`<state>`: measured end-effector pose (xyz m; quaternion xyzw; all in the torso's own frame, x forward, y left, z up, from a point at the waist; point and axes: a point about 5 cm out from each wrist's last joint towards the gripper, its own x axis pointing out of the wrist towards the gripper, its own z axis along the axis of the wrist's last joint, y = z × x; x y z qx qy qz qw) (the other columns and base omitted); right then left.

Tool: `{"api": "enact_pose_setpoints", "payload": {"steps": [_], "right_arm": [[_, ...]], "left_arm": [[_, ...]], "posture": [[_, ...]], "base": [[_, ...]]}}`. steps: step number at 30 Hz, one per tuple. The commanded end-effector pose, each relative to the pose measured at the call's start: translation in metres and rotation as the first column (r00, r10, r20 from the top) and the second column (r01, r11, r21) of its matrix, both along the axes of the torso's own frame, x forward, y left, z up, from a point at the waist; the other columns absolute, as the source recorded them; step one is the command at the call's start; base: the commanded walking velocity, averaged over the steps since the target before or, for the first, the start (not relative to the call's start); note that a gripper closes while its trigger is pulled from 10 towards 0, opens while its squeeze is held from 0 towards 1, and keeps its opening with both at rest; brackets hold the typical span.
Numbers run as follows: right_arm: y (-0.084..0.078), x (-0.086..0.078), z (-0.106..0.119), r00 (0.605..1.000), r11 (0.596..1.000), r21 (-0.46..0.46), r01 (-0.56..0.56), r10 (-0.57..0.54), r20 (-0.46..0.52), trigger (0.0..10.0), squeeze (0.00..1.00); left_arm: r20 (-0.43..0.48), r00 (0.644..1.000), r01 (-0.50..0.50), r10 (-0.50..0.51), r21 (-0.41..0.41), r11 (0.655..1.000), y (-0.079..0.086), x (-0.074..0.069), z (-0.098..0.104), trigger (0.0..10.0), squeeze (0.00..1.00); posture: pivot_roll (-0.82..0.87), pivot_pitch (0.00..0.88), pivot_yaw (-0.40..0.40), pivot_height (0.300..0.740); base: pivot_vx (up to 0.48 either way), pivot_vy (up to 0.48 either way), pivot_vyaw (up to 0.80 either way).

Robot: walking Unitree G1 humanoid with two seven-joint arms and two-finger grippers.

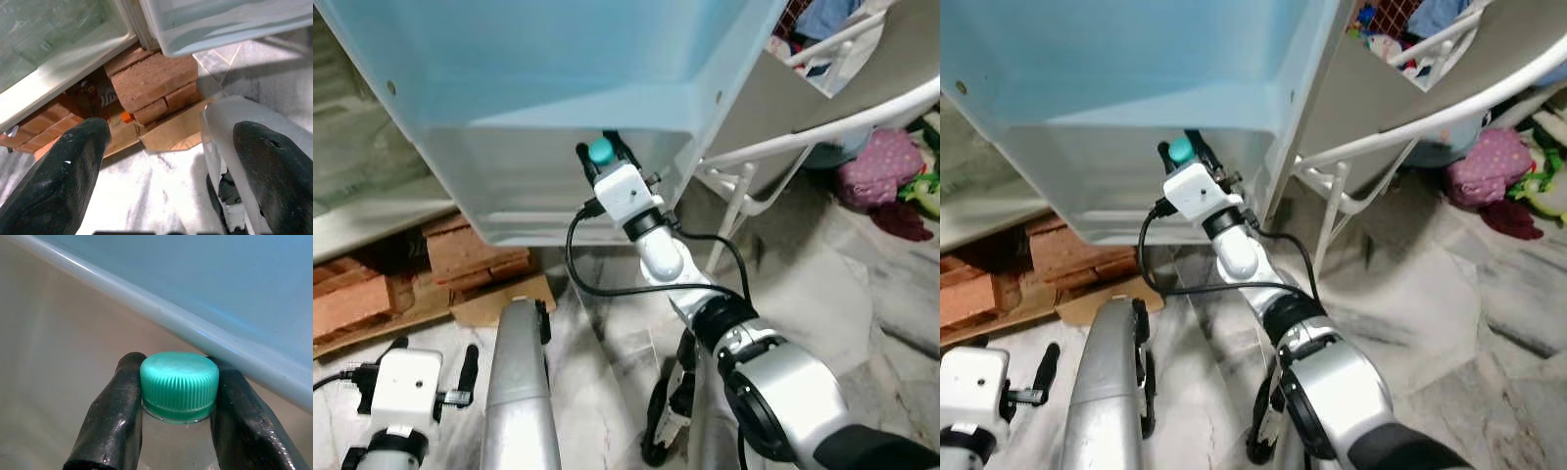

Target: Restocking fridge

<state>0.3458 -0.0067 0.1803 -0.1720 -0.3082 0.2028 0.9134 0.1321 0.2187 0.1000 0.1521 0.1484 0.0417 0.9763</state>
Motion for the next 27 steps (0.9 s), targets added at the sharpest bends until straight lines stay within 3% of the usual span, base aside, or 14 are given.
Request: {"api": "enact_pose_setpoints", "payload": {"steps": [1, 9, 13, 18, 23, 27], "right_arm": [[0.01, -0.006, 0.012, 0.995, 0.999, 0.014, -0.047, 0.045, 0.085, 10.0, 0.0], [0.008, -0.018, -0.039, 1.0, 0.986, -0.167, -0.015, 0.016, 0.007, 10.0, 0.0], [0.007, -0.024, -0.054, 1.0, 0.979, -0.203, -0.002, -0.001, -0.016, 10.0, 0.0], [0.006, -0.028, -0.062, 1.0, 0.976, -0.218, 0.009, -0.013, -0.015, 10.0, 0.0], [0.004, -0.03, -0.072, 0.995, 0.98, -0.2, 0.024, -0.041, -0.086, 10.0, 0.0], [0.009, -0.031, -0.069, 0.996, 0.983, -0.18, 0.029, -0.045, -0.081, 10.0, 0.0]], "left_arm": [[-0.032, 0.999, 0.006, -0.006, 0.006, 1.0, 0.0, -0.004, -0.002, 10.0, 0.0], [-0.033, 0.999, 0.017, -0.016, 0.011, 1.0, 0.0, -0.004, 0.0, 10.0, 0.0], [-0.035, 0.999, 0.02, -0.019, 0.013, 1.0, -0.001, -0.005, 0.0, 10.0, 0.0], [-0.035, 0.999, 0.023, -0.023, 0.015, 1.0, -0.002, -0.006, 0.001, 10.0, 0.0], [-0.037, 0.999, 0.03, -0.029, 0.021, 0.999, -0.002, -0.006, 0.0, 10.0, 0.0], [-0.031, 0.999, 0.037, -0.036, 0.031, 0.999, -0.002, -0.006, 0.002, 10.0, 0.0]], "posture": [[0.38, 0.368, -0.111, 0.561], [0.39, 0.374, -0.111, 0.561], [0.4, 0.378, -0.118, 0.561], [0.4, 0.383, -0.118, 0.561], [0.4, 0.383, -0.118, 0.561], [0.41, 0.387, -0.119, 0.561]], "base": [[0.0, 0.0, 0.0], [0.0, 0.0, 0.0], [0.0, 0.0, 0.0], [0.0, 0.0, 0.0], [0.0, 0.0, 0.0], [0.0, 0.0, 0.0]]}}
